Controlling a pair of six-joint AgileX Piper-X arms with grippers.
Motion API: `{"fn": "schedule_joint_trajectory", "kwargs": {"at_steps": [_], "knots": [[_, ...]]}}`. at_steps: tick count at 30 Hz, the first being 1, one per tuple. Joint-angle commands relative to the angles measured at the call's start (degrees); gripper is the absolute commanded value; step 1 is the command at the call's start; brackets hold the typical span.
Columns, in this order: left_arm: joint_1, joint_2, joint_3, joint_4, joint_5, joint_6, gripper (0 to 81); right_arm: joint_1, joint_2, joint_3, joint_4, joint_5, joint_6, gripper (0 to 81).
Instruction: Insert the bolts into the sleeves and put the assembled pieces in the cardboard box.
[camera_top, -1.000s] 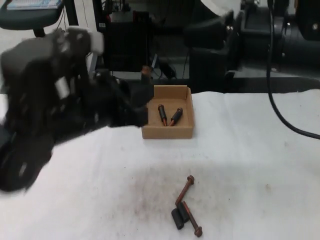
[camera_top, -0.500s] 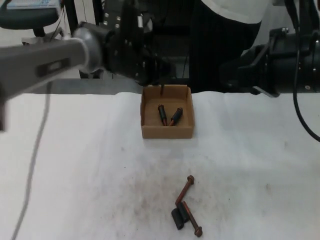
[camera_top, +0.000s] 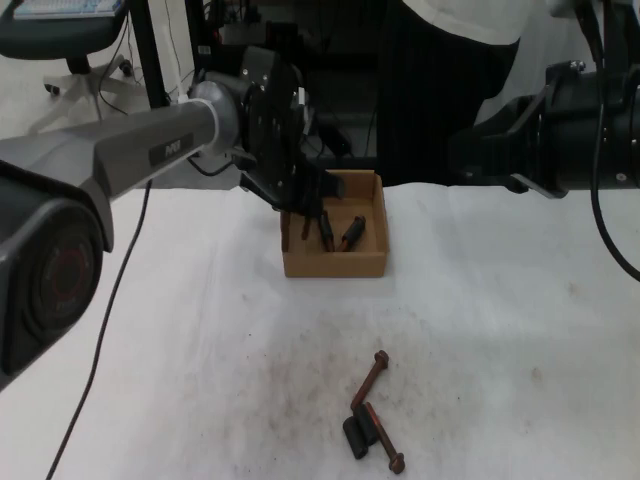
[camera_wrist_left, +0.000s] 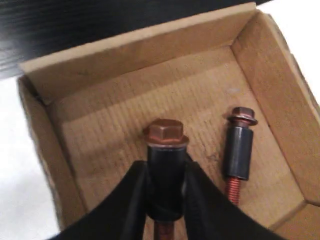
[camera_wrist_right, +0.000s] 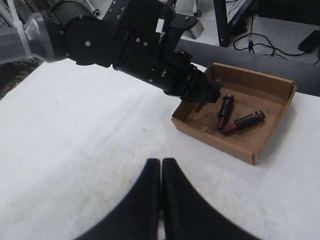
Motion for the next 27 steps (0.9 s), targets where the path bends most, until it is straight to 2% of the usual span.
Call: {"fn": "schedule_joint_trajectory", "kwargs": {"at_steps": [1, 4, 8, 13, 16, 20, 25, 27], "knots": [[1.7, -0.7, -0.8, -0.5, -1.0, 0.5, 0.2, -0.2, -0.6, -0.1, 0.7, -0.3, -0.5, 0.8], [2.4, -0.7, -0.8, 0.0, -0.3, 0.5, 0.2, -0.2, -0.6, -0.1, 1.5, -0.3, -0.5, 0.8], [2.5, -0.7, -0.8, 0.4, 5.4, 0.5, 3.8, -0.2, -0.6, -0.1, 1.4, -0.3, -0.5, 0.8], [2.5, -0.7, -0.7, -0.2, 7.9, 0.5, 21.9, -0.2, -0.6, -0.1, 1.4, -0.3, -0.5, 0.8], [2.5, -0.7, -0.7, 0.0, 8.6, 0.3, 28.1, -0.2, -0.6, -0.1, 1.4, -0.3, -0.5, 0.8], [2.5, -0.7, -0.7, 0.0, 10.7, 0.0, 28.4, -0.2, -0.6, -0.1, 1.5, -0.3, -0.3, 0.8], [2.6, -1.2, -1.1, 1.6, 12.7, -6.0, 27.8, -0.2, -0.6, -0.1, 1.5, -0.3, 0.5, 0.8], [2.6, -2.0, -2.1, 4.6, 12.8, -7.4, 19.6, -0.2, -0.6, -0.1, 1.9, -0.3, 0.4, 0.8]]}}
